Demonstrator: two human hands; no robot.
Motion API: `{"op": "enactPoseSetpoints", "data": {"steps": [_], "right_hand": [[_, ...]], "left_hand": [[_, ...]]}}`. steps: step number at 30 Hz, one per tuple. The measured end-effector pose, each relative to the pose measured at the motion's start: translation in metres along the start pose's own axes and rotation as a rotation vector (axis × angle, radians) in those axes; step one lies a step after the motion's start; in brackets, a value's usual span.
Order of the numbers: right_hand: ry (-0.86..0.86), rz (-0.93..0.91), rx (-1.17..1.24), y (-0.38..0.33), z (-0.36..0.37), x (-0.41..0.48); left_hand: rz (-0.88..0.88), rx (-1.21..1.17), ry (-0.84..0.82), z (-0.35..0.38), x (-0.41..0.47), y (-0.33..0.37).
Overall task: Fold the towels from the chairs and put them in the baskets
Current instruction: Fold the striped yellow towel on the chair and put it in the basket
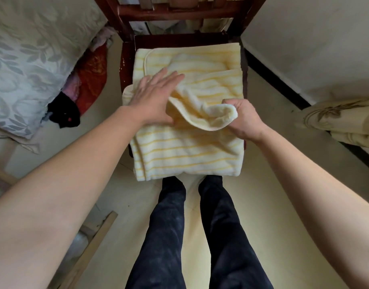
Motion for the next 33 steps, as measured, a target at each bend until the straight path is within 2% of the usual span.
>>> {"op": "enactPoseSetpoints", "data": {"steps": [2, 7, 10, 12, 16, 21, 24, 26, 28, 30, 33], "right_hand": [[-0.042, -0.012, 0.051, -0.006, -0.005, -0.005], [-0.01, 0.055, 0.326, -0.009, -0.024, -0.011], [0.059, 0.087, 0.328, 0.004, -0.026, -0.005], [0.119, 0.141, 0.311, 0.016, -0.03, -0.001], [0.211, 0.212, 0.225, 0.03, -0.036, 0.0], [0.25, 0.151, 0.246, 0.001, -0.048, 0.003], [0.333, 0.105, 0.322, -0.02, -0.065, 0.018], [0.43, 0.11, 0.316, -0.024, -0.073, 0.04], [0.473, 0.143, 0.207, -0.025, -0.074, 0.063], [0.401, 0.234, 0.091, -0.017, -0.065, 0.08], [0.324, 0.372, -0.02, 0.006, -0.05, 0.086]], "left_hand": [[0.045, -0.02, -0.03, 0.004, 0.009, 0.017], [-0.027, -0.062, -0.154, 0.005, 0.015, 0.029], [-0.046, 0.082, -0.36, 0.009, 0.009, 0.015], [-0.1, 0.118, -0.441, 0.008, -0.001, -0.004], [-0.214, 0.122, -0.385, -0.009, -0.016, -0.036], [-0.325, -0.161, -0.557, -0.046, -0.024, -0.038], [-0.425, -0.224, -0.462, -0.083, -0.018, -0.043], [-0.426, -0.132, -0.269, -0.102, -0.004, -0.054], [-0.446, 0.015, 0.021, -0.108, 0.008, -0.065], [-0.557, 0.013, 0.229, -0.095, 0.01, -0.068], [-0.639, -0.047, 0.364, -0.056, 0.005, -0.057]]}}
Point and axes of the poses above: each hand's wrist, its own x-axis towards the middle knuckle, its own z-axis out of the palm, y = z × x, the point moved 4 cm from there along x, towards the middle knuckle, and after that the axes turned 8 degrees about z, right-handed, at the moved point
